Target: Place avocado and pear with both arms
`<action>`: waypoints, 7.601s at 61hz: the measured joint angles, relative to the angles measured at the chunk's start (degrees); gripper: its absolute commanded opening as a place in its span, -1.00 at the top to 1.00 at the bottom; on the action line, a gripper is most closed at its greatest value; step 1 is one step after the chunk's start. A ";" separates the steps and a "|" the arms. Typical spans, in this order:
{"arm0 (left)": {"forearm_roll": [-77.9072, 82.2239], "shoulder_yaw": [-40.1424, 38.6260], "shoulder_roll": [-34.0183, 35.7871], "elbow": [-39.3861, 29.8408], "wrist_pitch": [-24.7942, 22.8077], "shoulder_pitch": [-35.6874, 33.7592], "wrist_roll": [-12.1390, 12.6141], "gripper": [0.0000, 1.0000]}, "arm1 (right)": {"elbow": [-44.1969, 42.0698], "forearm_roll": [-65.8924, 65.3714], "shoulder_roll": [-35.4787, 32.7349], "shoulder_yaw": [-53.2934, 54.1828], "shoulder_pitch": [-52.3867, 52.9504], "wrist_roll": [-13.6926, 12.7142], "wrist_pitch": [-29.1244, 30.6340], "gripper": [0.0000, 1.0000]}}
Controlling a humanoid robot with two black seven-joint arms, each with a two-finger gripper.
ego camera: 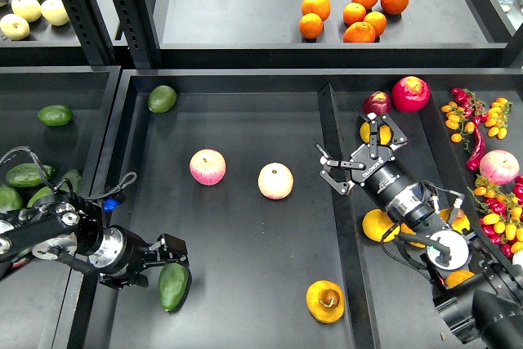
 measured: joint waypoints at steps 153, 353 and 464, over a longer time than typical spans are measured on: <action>4.64 -1.48 -5.00 5.19 0.01 0.82 0.00 0.52 | -0.08 0.00 0.00 0.35 -0.35 0.00 0.00 -0.99; -19.13 -5.63 19.73 34.79 0.00 0.58 0.00 0.34 | -0.04 -0.51 0.00 -0.38 -0.44 -0.09 0.00 -0.99; -19.04 -6.65 16.28 34.17 0.00 1.64 0.00 -0.72 | -0.04 -0.53 0.00 -0.44 -0.44 -0.09 0.00 -0.99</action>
